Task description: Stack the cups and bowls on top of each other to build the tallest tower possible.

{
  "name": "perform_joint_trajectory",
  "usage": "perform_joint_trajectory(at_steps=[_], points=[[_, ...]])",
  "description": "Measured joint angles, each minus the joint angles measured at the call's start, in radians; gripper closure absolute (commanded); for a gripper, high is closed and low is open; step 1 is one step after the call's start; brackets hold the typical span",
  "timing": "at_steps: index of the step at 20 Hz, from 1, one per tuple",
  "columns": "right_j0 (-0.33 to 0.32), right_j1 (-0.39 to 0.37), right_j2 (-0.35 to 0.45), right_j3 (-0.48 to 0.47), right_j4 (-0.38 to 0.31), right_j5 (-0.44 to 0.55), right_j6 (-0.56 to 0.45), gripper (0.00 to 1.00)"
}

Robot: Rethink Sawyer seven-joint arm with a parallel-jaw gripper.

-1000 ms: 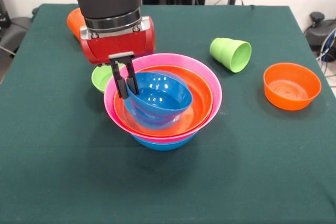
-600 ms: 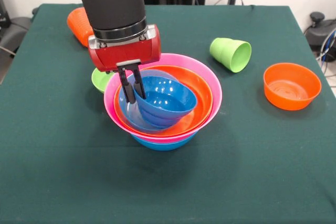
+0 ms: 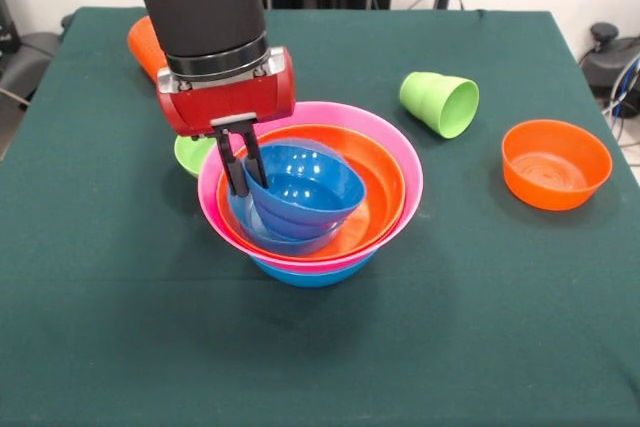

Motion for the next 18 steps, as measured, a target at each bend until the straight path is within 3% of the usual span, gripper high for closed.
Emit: perform_joint_trajectory(at_steps=[3,4,18], points=[[-0.012,0.000,0.007,0.009,-0.002,0.000,0.000,1.00],[-0.023,0.000,0.016,0.017,-0.004,-0.001,0.000,0.00],[-0.035,0.003,0.046,0.023,-0.011,-0.001,0.000,0.00]])
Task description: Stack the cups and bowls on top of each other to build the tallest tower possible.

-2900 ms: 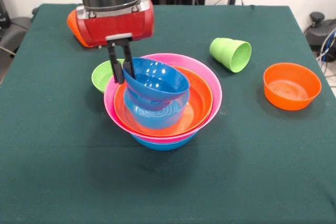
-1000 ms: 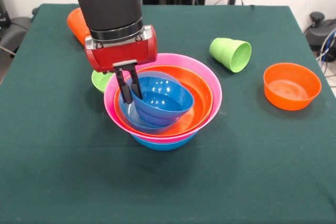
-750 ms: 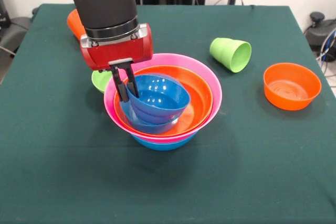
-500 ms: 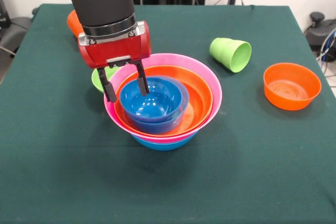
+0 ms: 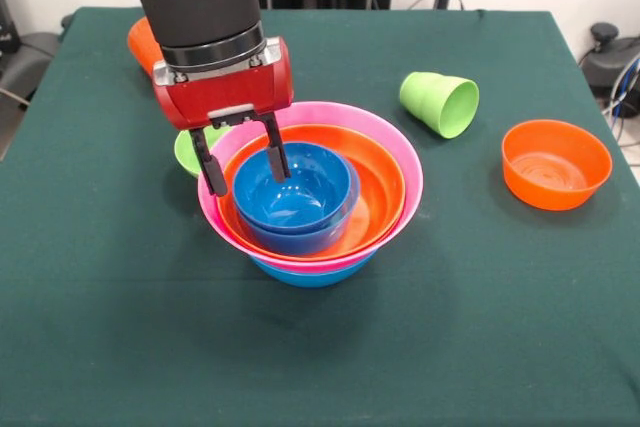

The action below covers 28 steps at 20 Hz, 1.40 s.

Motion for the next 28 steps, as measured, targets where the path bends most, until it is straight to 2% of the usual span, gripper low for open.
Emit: perform_joint_trajectory(at_steps=[9,13,16,21,28], points=[[-0.002,0.013,0.012,0.000,-0.004,0.000,-0.008,0.00],[-0.012,-0.015,0.023,0.024,-0.003,0.000,-0.009,0.00],[-0.018,-0.065,0.025,0.060,0.000,0.000,-0.009,0.00],[-0.014,-0.259,0.025,0.191,0.042,-0.001,-0.009,0.00],[0.025,-0.432,0.024,0.304,0.110,-0.023,-0.005,0.00]])
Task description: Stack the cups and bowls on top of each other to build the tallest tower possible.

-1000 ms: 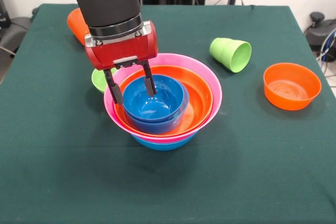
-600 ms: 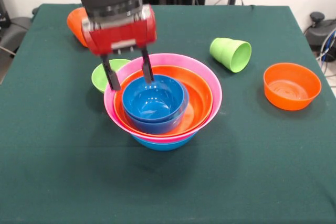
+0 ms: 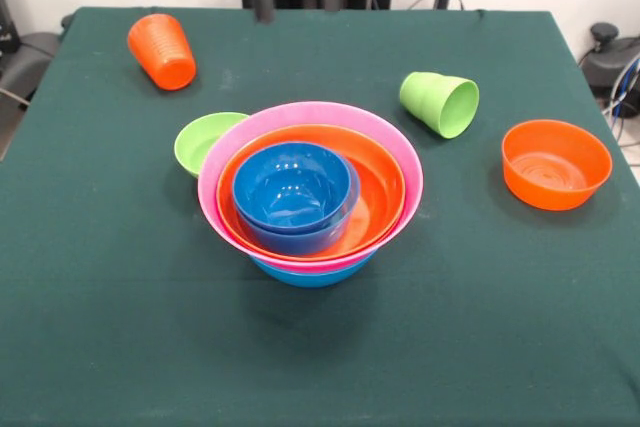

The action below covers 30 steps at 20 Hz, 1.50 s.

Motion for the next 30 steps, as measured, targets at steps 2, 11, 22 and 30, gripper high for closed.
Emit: perform_joint_trajectory(at_steps=[2,11,22,30], points=[[0.023,-0.049,0.000,0.034,0.024,-0.027,0.008,0.00],[0.067,-0.126,-0.054,0.108,0.078,-0.119,0.045,0.00],[0.120,-0.120,-0.196,0.195,0.108,-0.281,0.162,0.00],[0.159,-0.085,-0.248,0.244,0.115,-0.393,0.229,0.00]])
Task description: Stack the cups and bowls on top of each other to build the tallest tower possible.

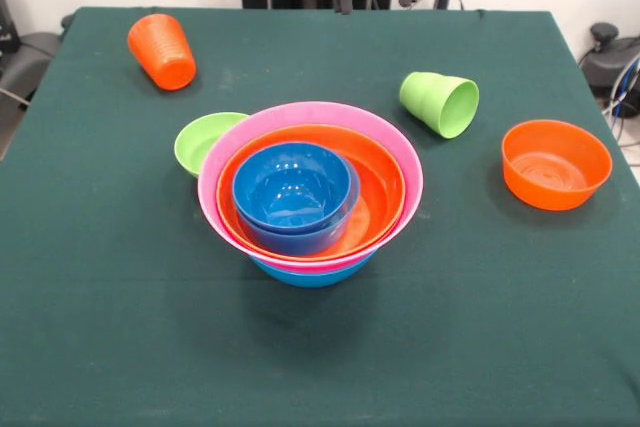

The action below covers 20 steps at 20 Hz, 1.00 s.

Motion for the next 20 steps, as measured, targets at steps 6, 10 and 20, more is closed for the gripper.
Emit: perform_joint_trajectory(at_steps=[6,10,20], points=[[0.059,0.022,-0.054,0.027,0.001,-0.027,0.001,0.00],[0.143,0.041,-0.123,0.053,0.013,-0.086,0.022,0.00],[0.319,0.145,-0.296,0.097,0.070,-0.329,0.155,0.00]])
